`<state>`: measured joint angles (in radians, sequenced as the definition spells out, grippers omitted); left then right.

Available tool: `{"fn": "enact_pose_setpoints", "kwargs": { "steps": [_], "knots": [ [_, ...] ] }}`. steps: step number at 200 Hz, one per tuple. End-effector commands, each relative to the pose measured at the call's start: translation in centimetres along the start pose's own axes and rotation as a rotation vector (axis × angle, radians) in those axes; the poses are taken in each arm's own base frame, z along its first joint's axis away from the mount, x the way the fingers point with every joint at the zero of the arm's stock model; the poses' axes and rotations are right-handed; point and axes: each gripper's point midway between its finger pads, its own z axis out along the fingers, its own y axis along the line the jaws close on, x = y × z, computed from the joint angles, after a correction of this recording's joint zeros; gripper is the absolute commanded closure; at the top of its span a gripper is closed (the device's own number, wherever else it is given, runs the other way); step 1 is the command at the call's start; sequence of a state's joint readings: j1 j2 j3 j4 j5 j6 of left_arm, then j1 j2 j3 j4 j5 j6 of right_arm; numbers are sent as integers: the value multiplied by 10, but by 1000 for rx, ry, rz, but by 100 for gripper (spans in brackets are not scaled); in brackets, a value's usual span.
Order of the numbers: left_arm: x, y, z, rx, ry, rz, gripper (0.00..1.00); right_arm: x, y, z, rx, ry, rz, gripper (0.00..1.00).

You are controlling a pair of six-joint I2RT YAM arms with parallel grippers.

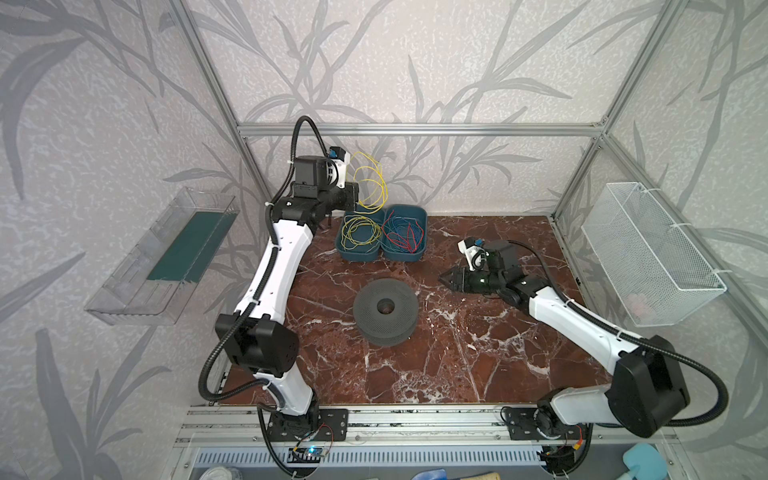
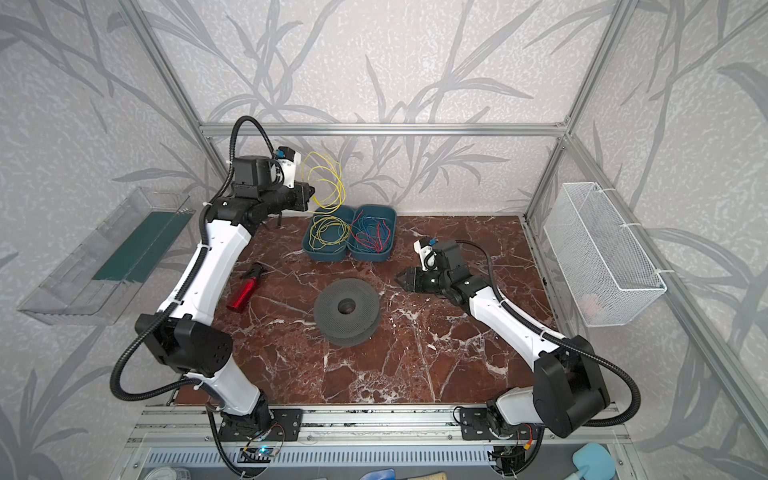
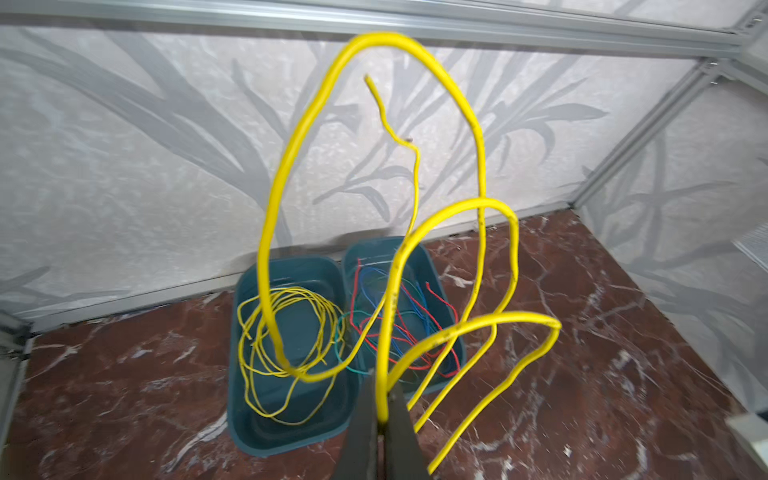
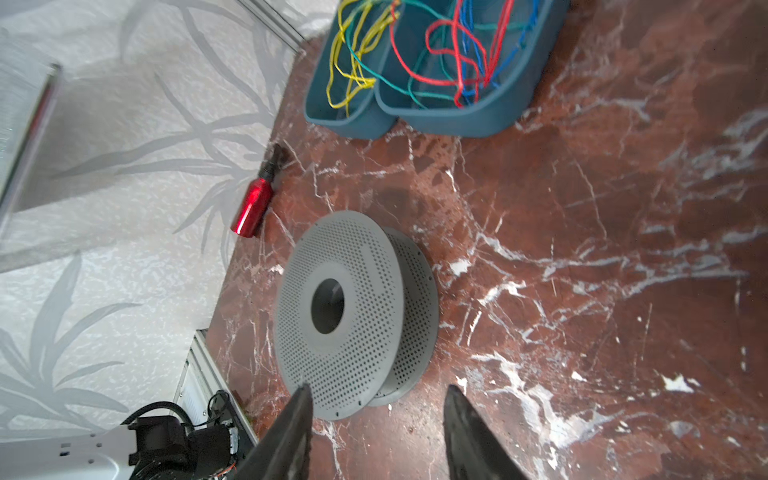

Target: Wrap the cables

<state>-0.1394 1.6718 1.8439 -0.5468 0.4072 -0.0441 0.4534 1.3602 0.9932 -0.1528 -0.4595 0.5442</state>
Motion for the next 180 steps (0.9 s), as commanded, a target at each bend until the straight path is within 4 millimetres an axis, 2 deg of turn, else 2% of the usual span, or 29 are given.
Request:
{"fn": "enact_pose_setpoints", "kwargs": {
  "steps": [1, 21, 45, 78, 96, 123, 160, 180],
  "knots": [
    [6, -42, -9, 202, -68, 82, 100, -26, 14, -27, 6, -98, -50, 49],
    [22, -56, -19, 187, -186, 184, 100, -46, 16, -45, 7, -162, -43, 48],
    [47, -80, -25, 98, -296, 421, 100, -69, 16, -62, -14, -229, 0, 48],
    [85, -93, -8, 18, -268, 629, 100, -93, 24, -62, -78, -268, 18, 48],
    [93, -102, -7, 14, -314, 666, 100, -101, 27, -57, -102, -263, 10, 48],
    [101, -107, -8, 52, -299, 618, 100, -100, 25, -47, -154, -235, 39, 45],
    [106, -116, -5, 131, -262, 507, 100, -81, 28, -33, -256, -182, 88, 42],
    [107, -128, -4, 209, -253, 454, 100, -71, 27, -28, -263, -180, 93, 41]
  ]
}}
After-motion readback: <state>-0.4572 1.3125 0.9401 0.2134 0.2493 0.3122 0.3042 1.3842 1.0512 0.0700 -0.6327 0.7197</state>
